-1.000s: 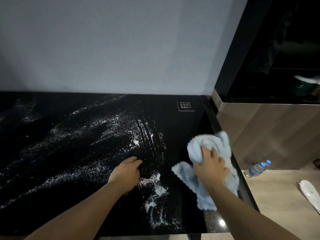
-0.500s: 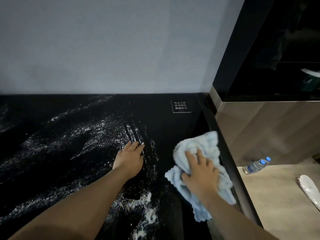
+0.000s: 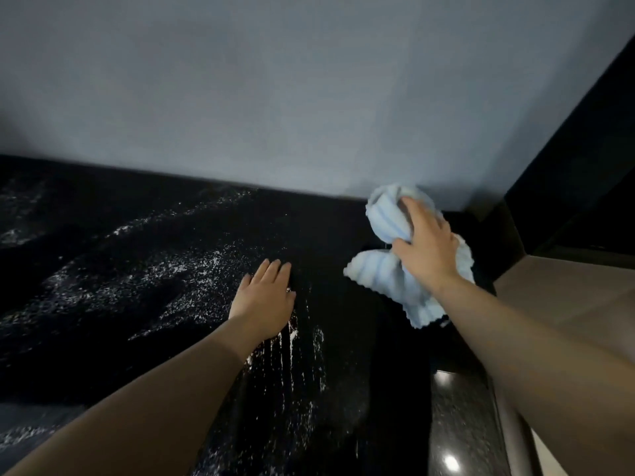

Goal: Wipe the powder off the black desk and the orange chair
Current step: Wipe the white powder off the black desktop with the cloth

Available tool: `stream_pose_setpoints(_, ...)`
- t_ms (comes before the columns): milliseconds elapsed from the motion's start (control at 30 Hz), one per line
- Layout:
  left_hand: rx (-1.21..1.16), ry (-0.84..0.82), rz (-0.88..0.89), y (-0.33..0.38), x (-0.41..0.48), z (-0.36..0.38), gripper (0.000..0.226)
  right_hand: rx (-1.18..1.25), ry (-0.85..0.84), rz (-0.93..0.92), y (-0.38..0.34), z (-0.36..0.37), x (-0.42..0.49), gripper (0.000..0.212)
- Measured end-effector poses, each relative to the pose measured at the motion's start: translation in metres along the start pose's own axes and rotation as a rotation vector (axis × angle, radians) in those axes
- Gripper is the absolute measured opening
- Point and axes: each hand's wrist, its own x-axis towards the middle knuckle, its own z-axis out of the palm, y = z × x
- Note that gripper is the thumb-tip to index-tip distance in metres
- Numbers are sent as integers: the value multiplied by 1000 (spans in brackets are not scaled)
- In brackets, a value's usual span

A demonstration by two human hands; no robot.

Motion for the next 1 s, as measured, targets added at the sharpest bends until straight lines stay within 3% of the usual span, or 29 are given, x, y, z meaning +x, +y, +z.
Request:
stream_pose_setpoints(267,-97,31,-26,0,7,13,55,-231,-386,30,-20,45,80,70)
stream_pose_setpoints(633,-181,60,-10,-2,-20,6,52,-284,-404,-308,-38,55,-14,60)
stream_pose_setpoints(1000,-28,81,66,-50,-121,34,49,-249,-459,-252,-57,47,-159,59)
